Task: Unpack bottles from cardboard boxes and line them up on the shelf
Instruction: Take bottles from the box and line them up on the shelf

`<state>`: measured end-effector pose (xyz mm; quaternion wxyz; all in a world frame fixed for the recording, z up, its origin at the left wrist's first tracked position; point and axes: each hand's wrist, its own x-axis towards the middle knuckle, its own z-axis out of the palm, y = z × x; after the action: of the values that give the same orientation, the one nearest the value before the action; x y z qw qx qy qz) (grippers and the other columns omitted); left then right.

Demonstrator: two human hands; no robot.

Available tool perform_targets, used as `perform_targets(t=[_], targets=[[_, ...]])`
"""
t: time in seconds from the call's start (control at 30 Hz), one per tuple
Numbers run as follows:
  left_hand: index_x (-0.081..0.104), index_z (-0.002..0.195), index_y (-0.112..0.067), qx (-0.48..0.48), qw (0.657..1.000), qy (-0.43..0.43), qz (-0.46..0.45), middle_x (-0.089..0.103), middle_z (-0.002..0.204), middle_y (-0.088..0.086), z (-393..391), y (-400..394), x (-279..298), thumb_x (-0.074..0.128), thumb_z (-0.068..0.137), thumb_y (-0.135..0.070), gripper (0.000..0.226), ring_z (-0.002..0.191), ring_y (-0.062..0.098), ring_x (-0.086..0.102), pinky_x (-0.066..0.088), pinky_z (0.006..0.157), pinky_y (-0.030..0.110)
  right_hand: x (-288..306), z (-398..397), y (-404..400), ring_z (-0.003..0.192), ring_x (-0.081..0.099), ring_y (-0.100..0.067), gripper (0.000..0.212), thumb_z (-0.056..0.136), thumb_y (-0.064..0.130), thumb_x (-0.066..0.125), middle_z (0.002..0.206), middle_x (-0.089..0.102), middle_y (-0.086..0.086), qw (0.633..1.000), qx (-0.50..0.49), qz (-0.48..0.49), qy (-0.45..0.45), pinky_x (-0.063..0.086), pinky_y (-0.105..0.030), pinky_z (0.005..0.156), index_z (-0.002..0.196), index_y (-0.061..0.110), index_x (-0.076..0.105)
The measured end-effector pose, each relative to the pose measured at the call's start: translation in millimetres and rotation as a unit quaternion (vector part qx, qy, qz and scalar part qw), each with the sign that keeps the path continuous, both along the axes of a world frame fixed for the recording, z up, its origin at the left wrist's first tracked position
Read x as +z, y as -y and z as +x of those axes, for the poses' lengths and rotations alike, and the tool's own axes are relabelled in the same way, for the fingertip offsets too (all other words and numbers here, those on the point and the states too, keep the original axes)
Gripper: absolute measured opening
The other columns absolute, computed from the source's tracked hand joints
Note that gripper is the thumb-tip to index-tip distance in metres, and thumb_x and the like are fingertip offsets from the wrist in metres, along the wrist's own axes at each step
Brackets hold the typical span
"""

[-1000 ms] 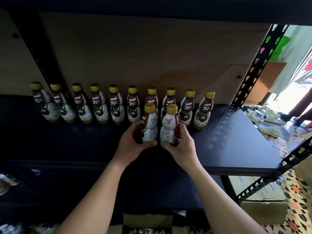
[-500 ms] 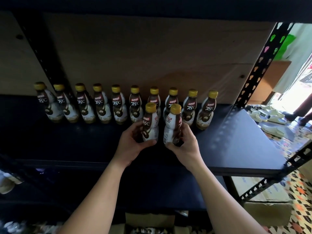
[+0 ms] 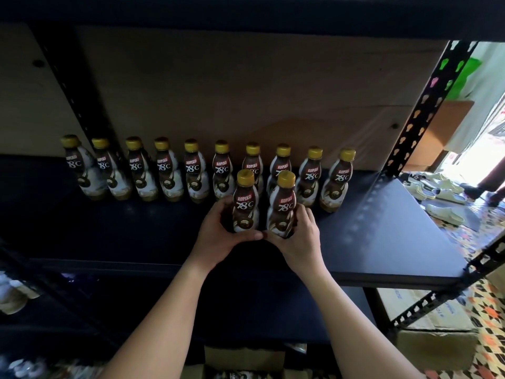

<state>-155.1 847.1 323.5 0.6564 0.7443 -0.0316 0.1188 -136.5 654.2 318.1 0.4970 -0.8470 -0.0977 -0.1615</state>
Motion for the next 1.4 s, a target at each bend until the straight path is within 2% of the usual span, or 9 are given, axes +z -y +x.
perform_targets(t=[0.17,0.37,0.63,0.8,0.97,1.07,1.17,1.27,1.4], targets=[[0.061,0.132,-0.012,-0.037,0.998,-0.009,-0.042,0.071,0.126,0.005,-1,-8,1,0.087,0.070,0.004,0.069,0.123,0.020,0.065,0.053,0.104,0.039,0,-2,1,0.127,0.048,-0.015,0.091,0.063,0.039,0.095,0.131,0.052,0.007,1.000,0.016,0.013,-0.011,0.043,-0.036,0.107,0.140,0.023,0.048],[0.063,0.128,-0.013,-0.021,0.999,0.002,-0.041,0.073,0.121,0.004,0,-6,-3,0.089,0.068,0.003,0.067,0.118,0.018,0.067,0.055,0.099,0.034,-2,-4,2,0.111,0.062,-0.004,0.073,0.070,0.027,0.091,0.118,0.065,0.014,0.999,0.020,0.034,-0.004,0.054,-0.037,0.096,0.132,0.028,0.053],[0.068,0.118,-0.014,-0.020,1.000,0.020,0.004,0.076,0.112,0.003,6,16,-1,0.094,0.061,-0.012,0.062,0.110,0.020,0.071,0.056,0.097,0.035,-9,-4,23,0.119,0.057,-0.015,0.079,0.071,0.028,0.089,0.125,0.060,0.009,0.999,-0.022,0.023,-0.003,0.050,-0.043,0.102,0.138,0.028,0.048],[0.070,0.117,-0.018,-0.011,0.999,0.033,0.011,0.078,0.107,-0.007,13,64,-2,0.095,0.061,-0.004,0.063,0.102,0.009,0.072,0.054,0.087,0.019,-8,0,69,0.112,0.060,-0.017,0.079,0.068,0.027,0.092,0.116,0.061,0.009,0.998,-0.067,0.011,-0.007,0.052,-0.044,0.097,0.134,0.032,0.050],[0.073,0.113,-0.018,-0.012,0.998,0.058,-0.007,0.079,0.102,-0.002,28,128,-7,0.096,0.059,-0.004,0.060,0.097,0.014,0.074,0.055,0.086,0.025,-9,4,128,0.099,0.064,-0.019,0.075,0.066,0.025,0.093,0.108,0.065,0.005,0.994,-0.112,0.007,0.005,0.054,-0.043,0.087,0.129,0.030,0.053],[0.074,0.110,-0.025,-0.013,0.997,0.074,-0.005,0.079,0.103,0.000,37,170,-9,0.095,0.062,-0.004,0.057,0.098,0.016,0.074,0.056,0.087,0.029,-11,9,163,0.095,0.065,-0.020,0.068,0.067,0.024,0.092,0.105,0.067,0.004,0.991,-0.131,0.004,-0.001,0.055,-0.043,0.083,0.123,0.029,0.054],[0.075,0.111,-0.028,0.000,0.995,0.099,0.024,0.077,0.104,-0.004,46,210,-13,0.095,0.065,-0.016,0.051,0.101,0.014,0.073,0.058,0.090,0.037,-10,15,197,0.091,0.066,-0.022,0.061,0.068,0.021,0.092,0.099,0.068,0.002,0.989,-0.150,0.000,-0.004,0.052,-0.036,0.076,0.116,0.024,0.055],[0.073,0.116,-0.023,0.034,0.988,0.131,0.074,0.073,0.109,-0.017,52,238,-12,0.093,0.069,-0.020,0.052,0.105,0.001,0.069,0.055,0.093,0.026,-5,23,217,0.086,0.065,-0.021,0.057,0.071,0.016,0.091,0.096,0.068,0.000,0.988,-0.151,-0.005,-0.013,0.045,-0.025,0.068,0.114,0.022,0.054],[0.067,0.118,-0.022,0.069,0.991,0.089,0.072,0.073,0.105,-0.015,58,271,-5,0.089,0.076,-0.019,0.048,0.098,-0.009,0.066,0.049,0.087,0.010,-1,37,236,0.084,0.065,-0.021,0.052,0.075,0.015,0.088,0.094,0.066,0.001,0.989,-0.144,-0.006,-0.021,0.048,-0.031,0.070,0.110,0.024,0.051]])
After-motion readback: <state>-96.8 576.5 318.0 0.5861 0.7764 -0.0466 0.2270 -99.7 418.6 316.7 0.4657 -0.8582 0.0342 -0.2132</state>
